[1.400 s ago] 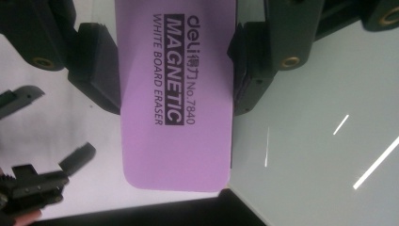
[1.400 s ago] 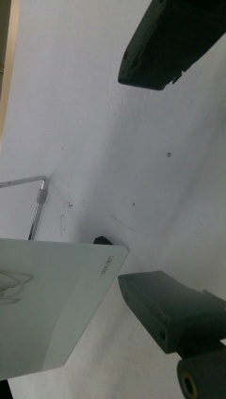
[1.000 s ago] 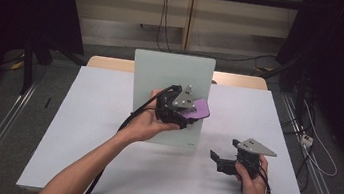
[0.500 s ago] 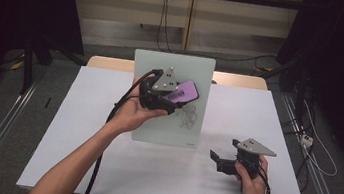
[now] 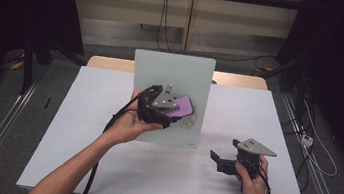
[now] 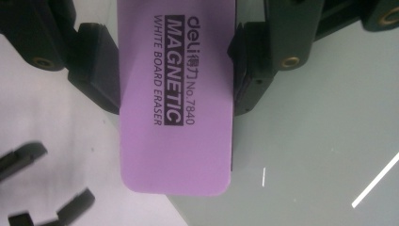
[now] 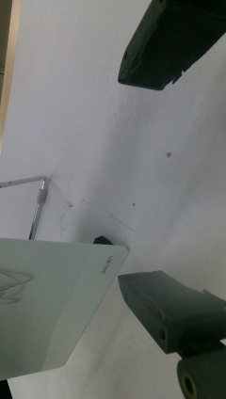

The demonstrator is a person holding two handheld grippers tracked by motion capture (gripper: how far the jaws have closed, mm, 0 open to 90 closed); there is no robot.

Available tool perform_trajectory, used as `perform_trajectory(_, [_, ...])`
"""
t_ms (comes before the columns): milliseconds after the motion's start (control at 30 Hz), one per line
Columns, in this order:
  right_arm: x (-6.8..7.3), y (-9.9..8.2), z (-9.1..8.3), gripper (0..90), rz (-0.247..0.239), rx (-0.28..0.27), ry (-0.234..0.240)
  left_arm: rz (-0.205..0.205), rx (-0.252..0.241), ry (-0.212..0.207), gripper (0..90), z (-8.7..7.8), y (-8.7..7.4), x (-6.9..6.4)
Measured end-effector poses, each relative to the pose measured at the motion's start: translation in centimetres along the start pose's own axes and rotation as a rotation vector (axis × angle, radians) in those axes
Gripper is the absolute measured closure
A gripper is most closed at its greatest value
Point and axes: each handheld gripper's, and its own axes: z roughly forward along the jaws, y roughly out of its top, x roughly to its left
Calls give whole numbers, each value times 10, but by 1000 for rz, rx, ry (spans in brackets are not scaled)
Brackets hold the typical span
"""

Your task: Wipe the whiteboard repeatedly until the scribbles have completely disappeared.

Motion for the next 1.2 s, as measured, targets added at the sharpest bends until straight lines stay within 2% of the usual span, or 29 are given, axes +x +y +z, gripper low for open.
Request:
perform_trajectory(167, [0, 0, 1, 51, -2, 5, 0, -2, 27, -26, 412, 5, -11, -8])
perform_trajectory(300, [0, 0, 1, 51, 1, 4, 0, -22, 34, -76, 412, 13, -20, -14])
perform_trajectory(333, [0, 0, 1, 51, 2, 5, -2, -16, 44, -81, 412, 14, -21, -16])
perform_trajectory(500, [0, 0, 1, 51, 2, 4, -2, -23, 50, -83, 412, 17, -22, -19])
perform_trajectory(533, [0, 0, 1, 51, 2, 4, -2, -18, 61, -88, 412, 16, -21, -18])
perform_trajectory(667, [0, 0, 1, 51, 0, 3, -2, -15, 53, -79, 412, 15, -14, -14])
perform_trajectory(933, [-1, 0, 2, 51, 1, 1, -2, -32, -3, -48, 412, 8, 13, 2])
perform_trajectory(1133, [-1, 0, 1, 51, 0, 1, 0, -65, -54, -12, 412, 3, 27, 12])
perform_trajectory(1200, [-1, 0, 2, 50, 0, 1, 0, -44, -39, 1, 412, 4, 29, 10])
